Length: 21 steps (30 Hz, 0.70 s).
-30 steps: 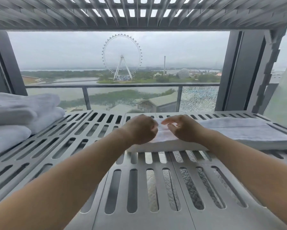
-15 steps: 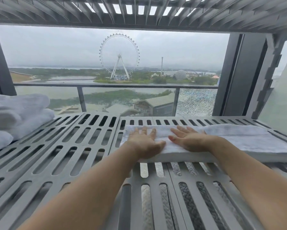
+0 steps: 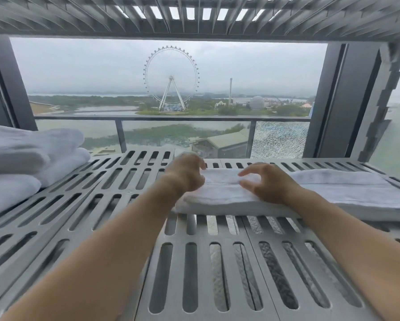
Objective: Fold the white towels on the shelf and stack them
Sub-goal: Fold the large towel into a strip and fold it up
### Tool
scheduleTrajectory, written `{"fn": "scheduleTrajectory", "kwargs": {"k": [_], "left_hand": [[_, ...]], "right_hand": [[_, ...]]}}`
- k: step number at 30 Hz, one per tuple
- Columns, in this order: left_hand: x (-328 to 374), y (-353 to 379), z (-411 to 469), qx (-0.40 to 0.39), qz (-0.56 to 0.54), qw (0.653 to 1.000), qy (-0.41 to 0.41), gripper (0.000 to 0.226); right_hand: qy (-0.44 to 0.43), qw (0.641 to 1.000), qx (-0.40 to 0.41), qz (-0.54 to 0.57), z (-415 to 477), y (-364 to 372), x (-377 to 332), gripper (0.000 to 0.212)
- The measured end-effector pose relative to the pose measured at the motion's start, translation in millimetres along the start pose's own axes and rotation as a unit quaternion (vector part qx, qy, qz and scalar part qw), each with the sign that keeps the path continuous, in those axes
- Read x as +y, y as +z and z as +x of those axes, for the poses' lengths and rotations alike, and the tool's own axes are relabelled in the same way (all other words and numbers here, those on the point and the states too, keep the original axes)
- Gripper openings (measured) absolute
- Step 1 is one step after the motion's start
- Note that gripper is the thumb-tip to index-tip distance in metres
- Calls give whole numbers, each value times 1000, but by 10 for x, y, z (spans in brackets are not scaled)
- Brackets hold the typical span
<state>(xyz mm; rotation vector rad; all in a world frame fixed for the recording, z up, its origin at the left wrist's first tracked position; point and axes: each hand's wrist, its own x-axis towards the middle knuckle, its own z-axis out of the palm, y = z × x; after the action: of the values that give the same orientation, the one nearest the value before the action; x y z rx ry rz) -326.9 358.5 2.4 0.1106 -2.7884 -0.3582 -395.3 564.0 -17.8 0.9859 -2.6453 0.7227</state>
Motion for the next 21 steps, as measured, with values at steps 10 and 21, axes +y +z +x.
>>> {"fn": "scheduleTrajectory", "kwargs": {"k": [10,21], "left_hand": [[-496,-56,-474,17,-17,983,182,14],[-636,-115,-554,16,-9,986,166,15]], "right_hand": [[-54,991,-104,65,25,278,-781,37],[-45,997,-7,61,-40,372,-745,32]]}}
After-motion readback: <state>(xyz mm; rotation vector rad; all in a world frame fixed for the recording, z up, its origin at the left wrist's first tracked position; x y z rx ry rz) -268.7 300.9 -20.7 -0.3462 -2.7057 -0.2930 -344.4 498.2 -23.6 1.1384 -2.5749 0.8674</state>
